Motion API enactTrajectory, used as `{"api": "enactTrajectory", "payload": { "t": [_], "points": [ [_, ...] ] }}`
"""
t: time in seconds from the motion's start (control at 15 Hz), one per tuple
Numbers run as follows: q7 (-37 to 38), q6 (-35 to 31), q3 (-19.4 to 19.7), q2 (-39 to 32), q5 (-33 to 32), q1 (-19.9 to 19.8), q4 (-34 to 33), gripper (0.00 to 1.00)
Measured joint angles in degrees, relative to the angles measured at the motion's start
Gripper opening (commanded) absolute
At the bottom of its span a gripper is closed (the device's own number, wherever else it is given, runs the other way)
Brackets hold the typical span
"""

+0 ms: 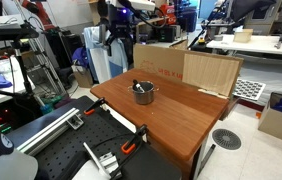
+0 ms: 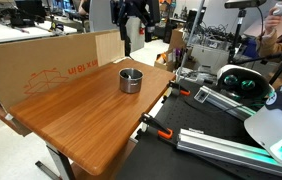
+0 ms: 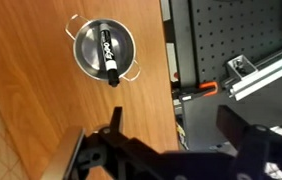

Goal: Take the black marker out of the silver pot

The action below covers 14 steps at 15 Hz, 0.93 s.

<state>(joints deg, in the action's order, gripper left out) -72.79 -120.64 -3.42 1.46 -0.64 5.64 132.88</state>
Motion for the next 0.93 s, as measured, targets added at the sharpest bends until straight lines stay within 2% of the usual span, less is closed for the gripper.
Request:
{"api": "enactTrajectory", "payload": {
  "t": [0.53,0.93],
  "points": [
    [0.0,-0.1,0.1,-5.3,-0.1,-1.7,0.7,1.00],
    [-0.7,-5.2,0.1,-8.2,-0.9,-2.4,0.6,1.00]
  ]
}}
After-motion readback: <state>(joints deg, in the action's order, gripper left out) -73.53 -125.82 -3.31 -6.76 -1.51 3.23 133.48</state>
